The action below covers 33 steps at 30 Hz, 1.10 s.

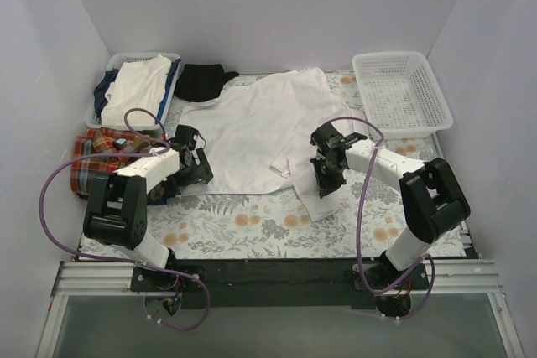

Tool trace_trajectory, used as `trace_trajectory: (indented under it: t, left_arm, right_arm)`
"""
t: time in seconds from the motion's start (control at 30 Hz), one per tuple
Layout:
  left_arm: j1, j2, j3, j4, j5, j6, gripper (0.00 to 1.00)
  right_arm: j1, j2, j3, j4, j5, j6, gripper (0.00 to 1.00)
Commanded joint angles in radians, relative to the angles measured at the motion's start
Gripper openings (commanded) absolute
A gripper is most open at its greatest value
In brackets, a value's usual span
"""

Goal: Fold and stack the long sleeve shirts
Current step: Fold the shirt

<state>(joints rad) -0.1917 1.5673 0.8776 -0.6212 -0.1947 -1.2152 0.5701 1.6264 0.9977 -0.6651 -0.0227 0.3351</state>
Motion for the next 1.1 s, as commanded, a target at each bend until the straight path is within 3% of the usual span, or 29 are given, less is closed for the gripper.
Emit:
trace_trajectory:
  t: [0.0, 0.17, 0.33, 0.43, 0.47, 0.5, 0.53, 0.6, 0.77, 0.93, 1.07]
  left_arm:
    - [0.005, 0.02, -0.005, 0.037, 0.02, -0.003, 0.93]
    - [0.003, 0.0, -0.017, 0.029, 0.015, -0.009, 0.92]
    - [0.005, -0.013, -0.026, 0.023, 0.014, -0.012, 0.93]
    - [0.003, -0.013, -0.017, 0.017, 0.008, -0.01, 0.93]
    - [0.005, -0.015, -0.014, 0.015, 0.009, -0.009, 0.93]
    - [0.005, -0.015, -0.009, 0.014, 0.009, -0.007, 0.93]
    - [0.003, -0.015, 0.0, 0.012, 0.011, -0.006, 0.93]
    - [0.005, -0.012, 0.007, 0.009, 0.006, -0.004, 0.93]
    - [0.003, -0.012, 0.011, 0.011, 0.014, -0.015, 0.93]
    - [0.003, -0.01, -0.005, 0.018, 0.021, -0.018, 0.93]
    - [0.005, -0.018, -0.015, 0.014, 0.018, -0.017, 0.93]
  right_arm:
    - [0.007, -0.005, 0.238, -0.027, 0.007, -0.034, 0.01]
    - [0.005, 0.094, 0.591, -0.027, 0.062, -0.09, 0.01]
    - [0.001, 0.349, 0.905, 0.008, 0.084, -0.13, 0.01]
    - [-0.004, 0.484, 1.09, 0.051, 0.012, -0.171, 0.01]
    - [-0.006, 0.503, 1.12, 0.097, -0.035, -0.192, 0.06]
    - [-0.003, 0.513, 1.121, 0.122, -0.052, -0.202, 0.28]
    - [-0.004, 0.512, 1.116, 0.16, -0.062, -0.208, 0.43]
    - [-0.006, 0.477, 1.082, 0.17, -0.021, -0.209, 0.65]
    - [-0.038, 0.324, 0.84, 0.179, 0.165, -0.214, 0.75]
    - [-0.124, 0.176, 0.483, 0.193, 0.166, -0.206, 0.76]
    - [-0.145, 0.179, 0.383, 0.22, 0.176, -0.211, 0.75]
